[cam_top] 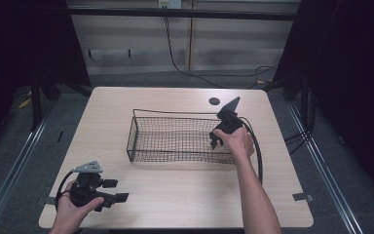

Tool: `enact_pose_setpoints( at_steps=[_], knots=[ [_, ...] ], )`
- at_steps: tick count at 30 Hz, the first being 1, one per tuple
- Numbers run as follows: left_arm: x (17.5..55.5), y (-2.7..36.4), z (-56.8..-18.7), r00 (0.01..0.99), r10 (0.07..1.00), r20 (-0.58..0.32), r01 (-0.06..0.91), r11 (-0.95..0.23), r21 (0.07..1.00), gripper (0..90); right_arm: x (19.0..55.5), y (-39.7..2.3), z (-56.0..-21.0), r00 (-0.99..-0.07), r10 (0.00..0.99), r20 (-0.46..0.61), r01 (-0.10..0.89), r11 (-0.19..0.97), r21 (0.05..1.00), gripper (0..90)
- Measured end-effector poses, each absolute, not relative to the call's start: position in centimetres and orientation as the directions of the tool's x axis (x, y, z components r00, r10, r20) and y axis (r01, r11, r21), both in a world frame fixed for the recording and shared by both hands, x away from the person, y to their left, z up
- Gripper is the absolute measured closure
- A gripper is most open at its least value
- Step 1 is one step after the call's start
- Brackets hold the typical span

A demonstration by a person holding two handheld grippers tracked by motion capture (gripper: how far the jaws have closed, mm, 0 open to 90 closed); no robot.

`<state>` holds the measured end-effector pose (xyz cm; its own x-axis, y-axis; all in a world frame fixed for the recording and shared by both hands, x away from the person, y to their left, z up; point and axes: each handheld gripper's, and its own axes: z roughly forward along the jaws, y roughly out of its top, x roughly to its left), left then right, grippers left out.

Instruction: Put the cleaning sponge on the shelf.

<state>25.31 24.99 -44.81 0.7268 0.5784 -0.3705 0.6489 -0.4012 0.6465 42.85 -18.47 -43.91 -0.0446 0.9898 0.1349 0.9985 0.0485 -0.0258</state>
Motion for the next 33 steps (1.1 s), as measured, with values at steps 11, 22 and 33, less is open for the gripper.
enact_pose_setpoints(
  at_steps=[11, 22, 33],
  knots=[
    [25.29, 25.03, -44.78, 0.726, 0.579, -0.371, 0.649, -0.398, 0.649, 24.0, 42.95, -17.90, -44.30, -0.051, 0.993, 0.106, 0.996, 0.058, -0.061, 25.7],
    [25.30, 25.04, -44.78, 0.725, 0.580, -0.372, 0.650, -0.395, 0.649, 23.9, 42.97, -18.03, -44.22, -0.054, 0.992, 0.117, 0.996, 0.061, -0.058, 25.3],
    [25.28, 25.03, -44.76, 0.725, 0.580, -0.373, 0.650, -0.395, 0.650, 23.9, 43.10, -17.83, -44.28, -0.065, 0.991, 0.121, 0.995, 0.073, -0.062, 19.9]
  ],
)
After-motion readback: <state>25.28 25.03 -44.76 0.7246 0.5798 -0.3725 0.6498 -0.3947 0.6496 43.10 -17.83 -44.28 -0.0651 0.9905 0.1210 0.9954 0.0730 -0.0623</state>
